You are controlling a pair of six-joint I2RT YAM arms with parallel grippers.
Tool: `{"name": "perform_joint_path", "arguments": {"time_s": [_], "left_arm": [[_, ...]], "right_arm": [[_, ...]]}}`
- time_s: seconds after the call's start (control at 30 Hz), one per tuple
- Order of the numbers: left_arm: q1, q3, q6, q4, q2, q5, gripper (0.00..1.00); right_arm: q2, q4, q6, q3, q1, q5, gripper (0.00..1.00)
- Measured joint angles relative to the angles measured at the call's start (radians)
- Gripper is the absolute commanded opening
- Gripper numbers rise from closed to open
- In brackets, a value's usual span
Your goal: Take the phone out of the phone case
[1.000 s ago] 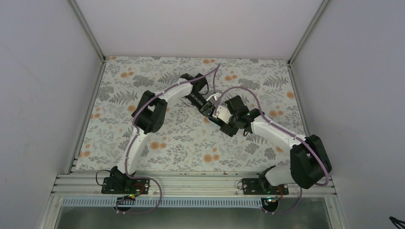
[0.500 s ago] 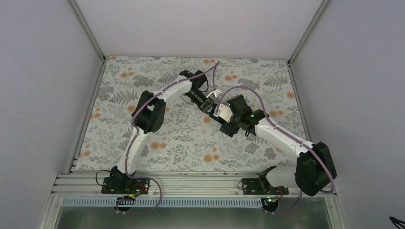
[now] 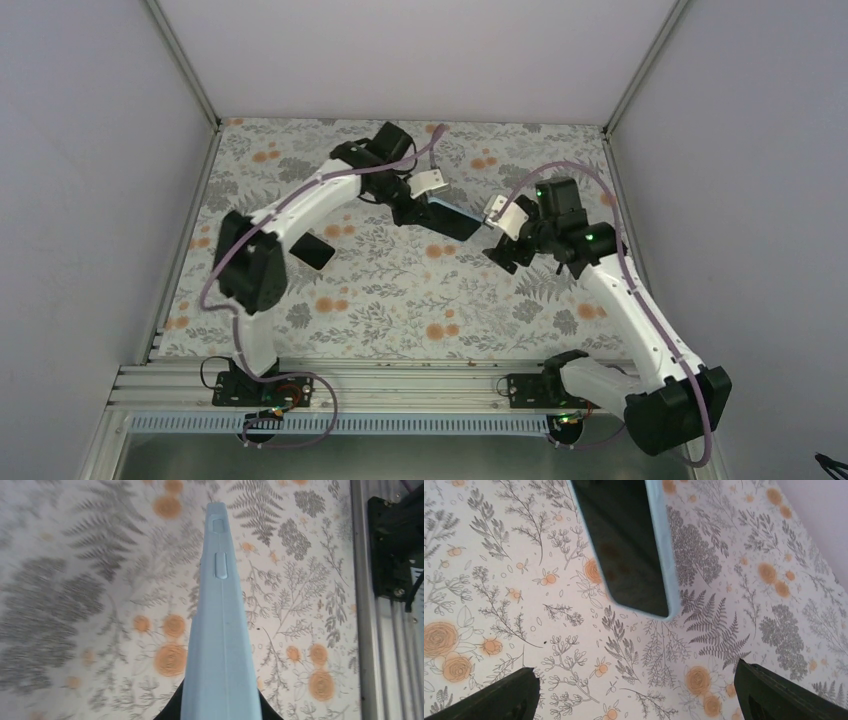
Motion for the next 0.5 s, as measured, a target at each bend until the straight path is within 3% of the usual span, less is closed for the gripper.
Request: {"name": "perform_joint_path", "arguments": {"time_s": [0.17,0.37,0.5], "left_arm": [[-0.005,-0.181,0.029,0.174,-0.221,-0.049,0.02],[-0.029,-0.32,0.106,0.236,-0.333,-0.047,0.03],[-0.028,-0.381,0.162,0.235,-0.364,-0.045,0.02]], "right_arm": [[0.039,-0.027,-0.103,0.007,-0.078,-0.146,0.72],[0.2,-0.053,-0.197,0.026,-0.092,-0.306,0.71],[0.221,-0.074,-0.254,0.071,-0.125,-0.374,0.65]]}}
